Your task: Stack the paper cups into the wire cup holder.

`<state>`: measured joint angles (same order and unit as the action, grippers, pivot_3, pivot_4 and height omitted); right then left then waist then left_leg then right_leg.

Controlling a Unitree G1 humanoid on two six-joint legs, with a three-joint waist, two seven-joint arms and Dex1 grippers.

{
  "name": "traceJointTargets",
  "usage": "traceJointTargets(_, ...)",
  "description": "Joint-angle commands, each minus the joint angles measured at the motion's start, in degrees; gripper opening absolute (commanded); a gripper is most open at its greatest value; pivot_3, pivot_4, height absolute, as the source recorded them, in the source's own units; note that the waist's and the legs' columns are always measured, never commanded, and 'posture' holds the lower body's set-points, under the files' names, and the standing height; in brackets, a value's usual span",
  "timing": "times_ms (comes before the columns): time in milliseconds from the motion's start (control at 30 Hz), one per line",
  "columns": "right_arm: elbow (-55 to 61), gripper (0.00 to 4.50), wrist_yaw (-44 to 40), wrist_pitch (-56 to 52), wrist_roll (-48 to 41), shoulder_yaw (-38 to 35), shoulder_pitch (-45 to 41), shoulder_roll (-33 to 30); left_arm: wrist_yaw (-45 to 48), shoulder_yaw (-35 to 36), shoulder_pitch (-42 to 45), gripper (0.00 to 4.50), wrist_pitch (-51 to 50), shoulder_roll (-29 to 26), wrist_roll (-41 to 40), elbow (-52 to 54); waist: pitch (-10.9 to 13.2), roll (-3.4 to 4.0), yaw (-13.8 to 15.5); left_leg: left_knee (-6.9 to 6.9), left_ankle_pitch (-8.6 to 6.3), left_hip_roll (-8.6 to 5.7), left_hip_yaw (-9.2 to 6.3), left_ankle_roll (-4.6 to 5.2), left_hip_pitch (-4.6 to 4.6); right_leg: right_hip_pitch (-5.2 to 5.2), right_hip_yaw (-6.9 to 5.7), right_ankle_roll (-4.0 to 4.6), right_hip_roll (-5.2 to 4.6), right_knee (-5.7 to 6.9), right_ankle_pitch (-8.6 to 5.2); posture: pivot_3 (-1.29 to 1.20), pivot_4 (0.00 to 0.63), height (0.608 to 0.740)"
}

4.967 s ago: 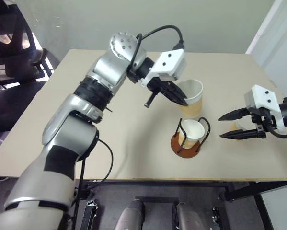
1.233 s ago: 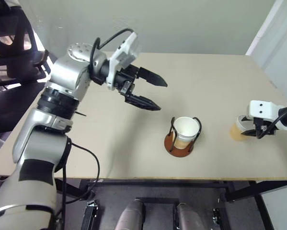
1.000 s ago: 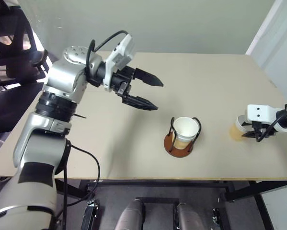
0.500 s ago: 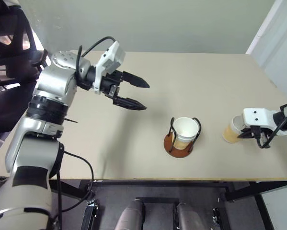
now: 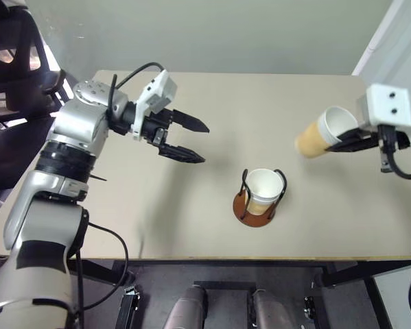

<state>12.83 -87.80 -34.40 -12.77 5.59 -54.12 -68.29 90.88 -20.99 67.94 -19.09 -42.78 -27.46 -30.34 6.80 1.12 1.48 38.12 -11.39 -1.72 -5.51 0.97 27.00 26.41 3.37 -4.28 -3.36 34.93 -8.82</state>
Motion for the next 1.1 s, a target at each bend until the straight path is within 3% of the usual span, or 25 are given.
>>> traceJointTargets(33, 4.8, 0.03, 0.4, -6.3, -4.6, -1.8, -2.9, -0.3, 1.6, 0.0, 0.9, 4.5, 1.3, 0.3, -0.8, -0.2, 0.0, -0.01, 0.1, 0.0, 0.0, 0.0, -0.03, -0.01, 0.01, 0.0, -0.04, 0.02, 0.01, 0.01, -0.03, 0.0, 0.15, 0.74)
traceJointTargets(467, 14.2, 0.03, 4.2, -17.4, -14.8, -0.3, -4.6, 1.4, 1.6, -5.9, 2.4, 4.5, 3.3, -2.7, -4.2, -0.4, 0.0, -0.02, -0.1, 0.0, -0.02, 0.0, -0.06, -0.05, 0.0, 0.05, -0.03, 0.01, 0.02, 0.1, -0.13, 0.0, 0.15, 0.74)
traceJointTargets(733, 11.2, 0.03, 6.0, -14.8, -13.0, 4.7, -6.3, 6.1, 1.6, -6.8, 4.0, 4.5, 4.1, -4.8, -5.4, -2.0, 0.0, -0.02, -0.1, 0.03, 0.03, 0.02, -0.1, -0.04, -0.02, 0.05, -0.05, 0.05, 0.03, 0.17, -0.11, 0.0, 0.15, 0.74)
traceJointTargets(1100, 10.3, 0.03, 4.5, -10.3, -11.4, 7.4, -2.2, 5.8, 1.6, -5.5, 4.1, 4.5, 3.4, -6.5, -5.7, -1.3, 0.0, -0.02, -0.1, 0.01, 0.03, 0.03, -0.09, -0.03, 0.01, 0.07, -0.09, 0.09, 0.03, 0.14, -0.13, 0.0, 0.15, 0.74)
